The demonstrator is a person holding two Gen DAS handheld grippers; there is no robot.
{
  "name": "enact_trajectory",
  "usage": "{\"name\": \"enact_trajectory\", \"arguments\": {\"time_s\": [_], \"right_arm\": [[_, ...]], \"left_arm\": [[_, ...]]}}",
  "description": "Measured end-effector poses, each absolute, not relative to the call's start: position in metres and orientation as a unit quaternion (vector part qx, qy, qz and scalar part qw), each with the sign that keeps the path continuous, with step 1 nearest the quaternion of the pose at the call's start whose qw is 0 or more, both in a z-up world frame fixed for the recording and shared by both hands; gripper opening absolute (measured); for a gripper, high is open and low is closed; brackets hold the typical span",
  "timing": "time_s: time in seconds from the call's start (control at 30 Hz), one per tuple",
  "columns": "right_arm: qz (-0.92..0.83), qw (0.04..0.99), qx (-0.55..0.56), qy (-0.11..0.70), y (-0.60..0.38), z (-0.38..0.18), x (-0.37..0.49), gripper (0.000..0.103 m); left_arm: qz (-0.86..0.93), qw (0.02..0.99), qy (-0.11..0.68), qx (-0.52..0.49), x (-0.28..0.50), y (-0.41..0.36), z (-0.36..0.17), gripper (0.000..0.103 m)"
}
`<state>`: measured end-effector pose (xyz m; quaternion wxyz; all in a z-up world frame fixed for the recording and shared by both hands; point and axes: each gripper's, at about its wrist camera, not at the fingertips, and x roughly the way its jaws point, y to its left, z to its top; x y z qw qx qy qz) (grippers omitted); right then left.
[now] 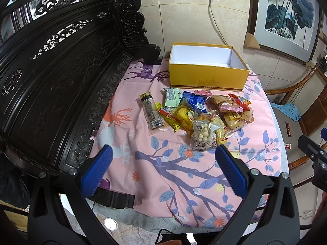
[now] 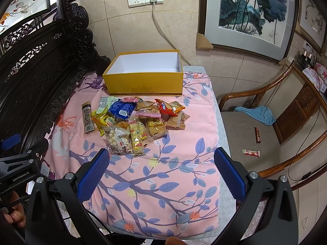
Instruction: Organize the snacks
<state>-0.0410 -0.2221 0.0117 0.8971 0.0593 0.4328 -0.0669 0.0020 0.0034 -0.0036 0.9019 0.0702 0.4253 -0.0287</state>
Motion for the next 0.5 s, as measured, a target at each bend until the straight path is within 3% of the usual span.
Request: {"name": "enact_trajectory", "arguments": {"time_s": [0.5], "right_arm": [[-0.067,0.897,0.060,0.433,-0.2233,0.0127,-0.0404,0.102]], "left_arm": [[-0.029,0.902,0.426,0.070,0.0019,0.0034,-0.0033,0.101]]}}
